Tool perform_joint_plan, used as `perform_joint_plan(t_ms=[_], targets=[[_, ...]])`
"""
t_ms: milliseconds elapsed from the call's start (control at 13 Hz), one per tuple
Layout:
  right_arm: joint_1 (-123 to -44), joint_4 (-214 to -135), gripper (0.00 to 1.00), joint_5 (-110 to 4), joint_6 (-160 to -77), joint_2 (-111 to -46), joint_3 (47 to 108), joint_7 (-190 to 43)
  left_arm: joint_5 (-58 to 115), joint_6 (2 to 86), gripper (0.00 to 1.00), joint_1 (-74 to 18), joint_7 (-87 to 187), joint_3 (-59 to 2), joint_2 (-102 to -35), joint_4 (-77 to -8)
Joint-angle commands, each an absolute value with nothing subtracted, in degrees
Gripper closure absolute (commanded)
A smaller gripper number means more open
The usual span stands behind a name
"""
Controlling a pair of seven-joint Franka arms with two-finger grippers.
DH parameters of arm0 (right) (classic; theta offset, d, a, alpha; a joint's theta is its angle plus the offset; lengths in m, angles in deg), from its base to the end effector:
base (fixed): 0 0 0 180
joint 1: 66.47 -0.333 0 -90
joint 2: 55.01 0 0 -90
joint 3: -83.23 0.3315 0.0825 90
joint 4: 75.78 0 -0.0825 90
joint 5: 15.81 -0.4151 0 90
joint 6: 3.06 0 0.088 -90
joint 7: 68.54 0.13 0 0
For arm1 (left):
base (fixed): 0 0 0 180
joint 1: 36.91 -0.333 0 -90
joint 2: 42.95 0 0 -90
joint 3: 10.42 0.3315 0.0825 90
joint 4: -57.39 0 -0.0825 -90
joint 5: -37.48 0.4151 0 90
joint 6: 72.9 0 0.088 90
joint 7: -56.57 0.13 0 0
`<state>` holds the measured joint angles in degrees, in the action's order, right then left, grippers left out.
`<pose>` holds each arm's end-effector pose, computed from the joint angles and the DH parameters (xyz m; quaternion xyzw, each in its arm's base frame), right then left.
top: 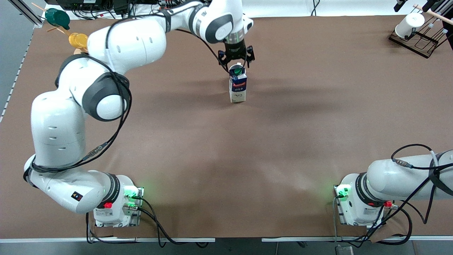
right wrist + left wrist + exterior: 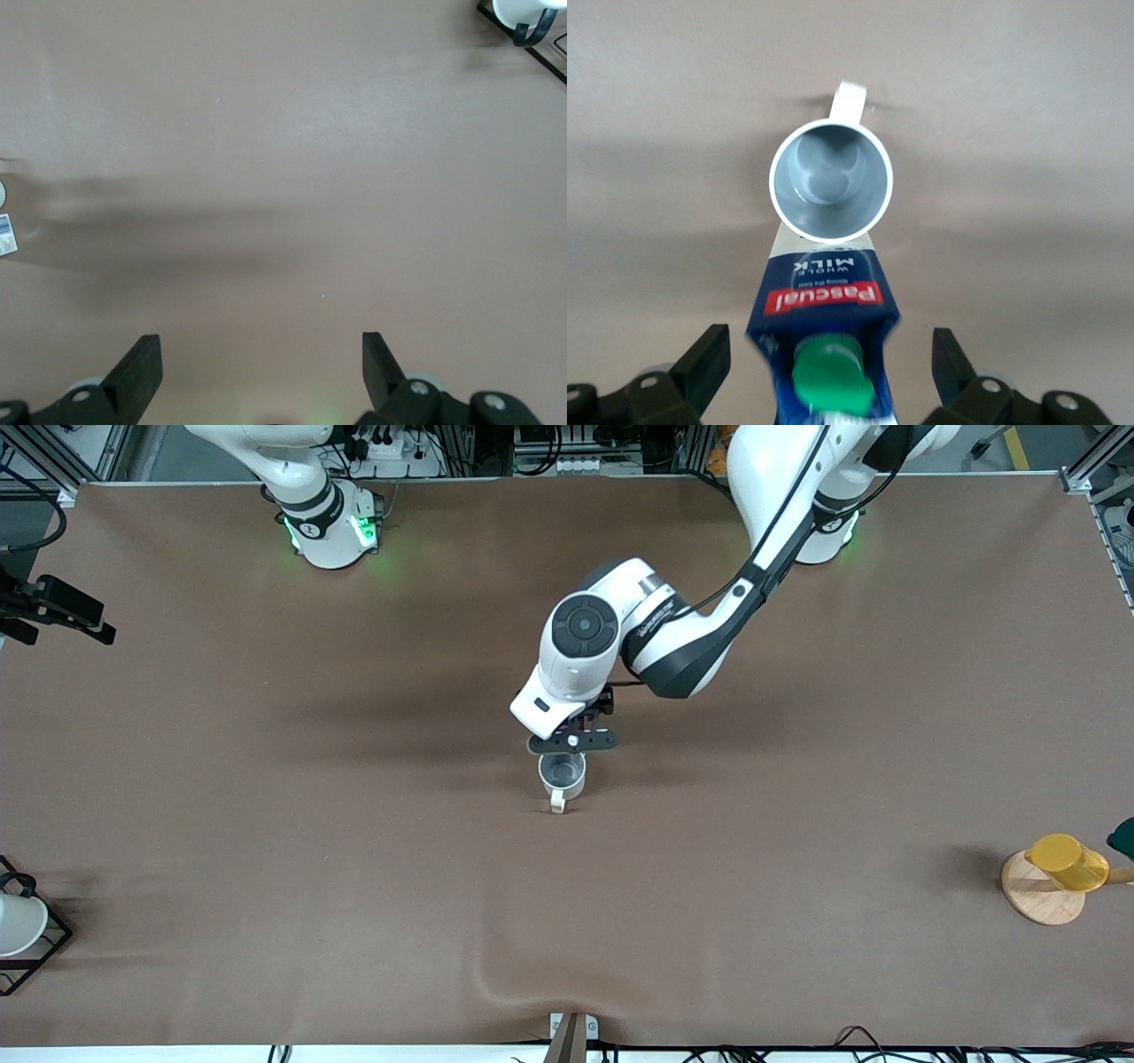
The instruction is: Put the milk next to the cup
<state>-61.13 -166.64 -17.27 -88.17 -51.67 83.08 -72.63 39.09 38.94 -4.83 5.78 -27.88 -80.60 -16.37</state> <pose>0.5544 -0.0498 0.6356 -0.9996 0.0114 0.0199 0.0145 0.5415 -0.5517 0.3577 0.9961 0.0375 -0.0488 0.0640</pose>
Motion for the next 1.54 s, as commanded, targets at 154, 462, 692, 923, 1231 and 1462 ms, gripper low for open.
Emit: perform_joint_plan(t_ms=[154, 462, 692, 923, 1231, 1462], targets=[[-60.1, -164.5, 0.00, -15.7, -87.2, -51.8, 83.8, -73.6, 41.2, 26.9, 0.00, -10.2, 2.2, -27.7, -67.0, -20.7], [-60.2, -164.5, 0.00, -15.7, -87.3, -51.9, 83.8, -73.5, 41.0, 21.0, 0.00, -21.4, 10.6, -27.8, -56.3, -25.7], [-60.7, -164.5, 0.00, -16.0, -87.4, -52.7, 83.8, -73.2, 41.0, 20.2, 0.00, -30.3, 20.0, -28.0, -50.1, -28.3], [-60.6, -164.4, 0.00, -16.0, -87.7, -53.2, 83.8, -73.2, 39.5, 20.2, 0.00, -41.5, 39.6, -28.1, -42.3, -32.8], [-60.5, -163.8, 0.00, -16.3, -88.0, -53.9, 83.8, -73.2, 36.2, 15.1, 0.00, -41.9, 50.7, -19.8, -41.2, -29.5], [-60.4, -163.1, 0.00, -16.4, -88.0, -54.1, 83.8, -73.2, 36.9, 13.1, 0.00, -41.8, 58.5, -16.4, -41.8, -28.2]])
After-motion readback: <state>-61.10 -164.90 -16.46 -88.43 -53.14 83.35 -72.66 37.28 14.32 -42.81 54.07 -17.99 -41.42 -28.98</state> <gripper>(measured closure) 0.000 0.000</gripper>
